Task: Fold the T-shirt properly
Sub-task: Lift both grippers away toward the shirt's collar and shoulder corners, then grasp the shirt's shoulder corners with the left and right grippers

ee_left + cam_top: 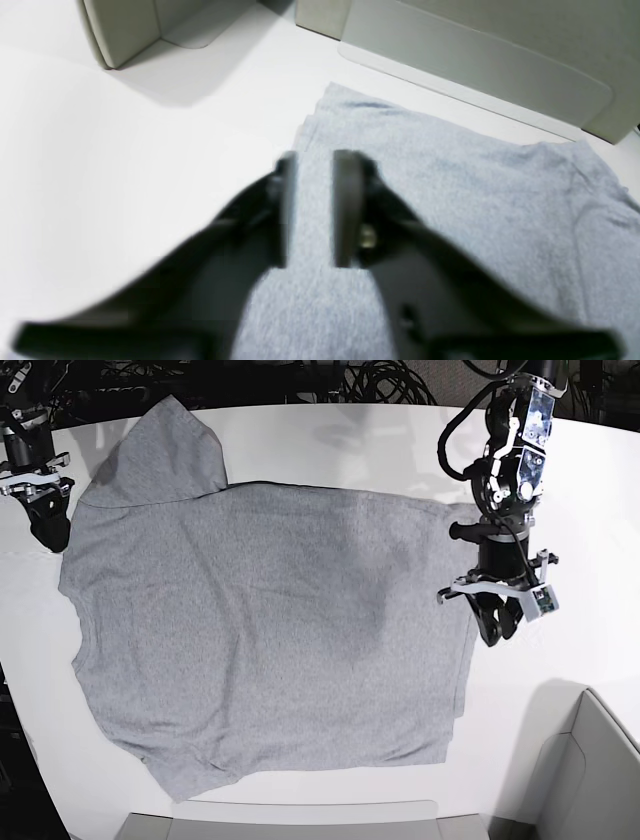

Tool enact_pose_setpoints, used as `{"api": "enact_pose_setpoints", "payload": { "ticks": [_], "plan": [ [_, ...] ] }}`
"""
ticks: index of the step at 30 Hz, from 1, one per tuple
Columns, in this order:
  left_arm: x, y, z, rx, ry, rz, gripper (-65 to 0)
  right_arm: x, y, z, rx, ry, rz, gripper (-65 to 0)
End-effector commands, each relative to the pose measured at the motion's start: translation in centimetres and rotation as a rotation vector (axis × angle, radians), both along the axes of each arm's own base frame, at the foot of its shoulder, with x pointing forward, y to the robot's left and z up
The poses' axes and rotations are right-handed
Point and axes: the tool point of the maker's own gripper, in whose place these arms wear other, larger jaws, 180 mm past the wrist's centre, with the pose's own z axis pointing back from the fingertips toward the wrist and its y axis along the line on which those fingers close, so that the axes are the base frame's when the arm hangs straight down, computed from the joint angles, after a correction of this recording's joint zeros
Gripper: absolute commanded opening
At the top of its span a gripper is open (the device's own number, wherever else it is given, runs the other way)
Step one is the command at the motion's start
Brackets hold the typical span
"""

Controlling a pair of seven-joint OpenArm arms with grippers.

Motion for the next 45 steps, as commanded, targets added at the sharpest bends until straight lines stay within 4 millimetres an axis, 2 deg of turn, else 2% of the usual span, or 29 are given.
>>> {"api": "enact_pose_setpoints", "payload": {
  "ticks": [1,4,7,10,13,26,33,38,41,43,45],
  "plan": [
    [0.3,0.2,2.0,0.02,-0.066,0.003,-48.6,-0.1,0.0,0.4,-0.008,-0.015,0.012,-43.2],
    [0.1,-0.6,1.8,0.016,-0.056,-0.021,-49.5,-1.1,-0.8,-2.8,0.042,0.087,0.009,-44.1],
    [-0.6,-0.9,0.7,0.015,-0.026,-0.029,-49.5,-3.2,-3.5,-7.5,0.14,0.19,-0.082,-45.7],
    [-0.6,-1.0,0.7,0.013,-0.025,-0.03,-49.5,-4.9,-5.0,-9.9,0.194,0.241,-0.146,-45.7],
    [-0.6,-1.0,0.7,0.013,-0.025,-0.03,-49.5,-5.6,-4.9,-10.4,0.195,0.267,-0.142,-45.7],
    [-0.6,-1.5,0.6,-0.008,-0.026,-0.03,-49.4,-5.1,-4.8,-10.2,0.194,0.252,-0.135,-45.7],
    [-1.1,-5.1,-0.5,-0.023,0.007,-0.13,-49.3,-5.0,-4.7,-10.5,0.206,0.251,-0.14,-45.6],
    [-1.5,-6.3,-1.0,-0.033,0.021,-0.16,-49.2,-6.7,-5.3,-12.9,0.254,0.314,-0.173,-45.6],
    [-1.5,-6.3,-1.0,-0.033,0.02,-0.158,-49.2,-7.9,-5.6,-14.4,0.285,0.351,-0.199,-45.6],
    [-1.4,-6.2,-0.9,-0.032,0.019,-0.155,-49.2,-7.9,-5.6,-14.9,0.3,0.358,-0.203,-45.6],
    [-1.4,-6.1,-0.9,-0.032,0.017,-0.154,-49.2,-6.9,-4.3,-15.4,0.314,0.364,-0.159,-45.6]
  ]
}}
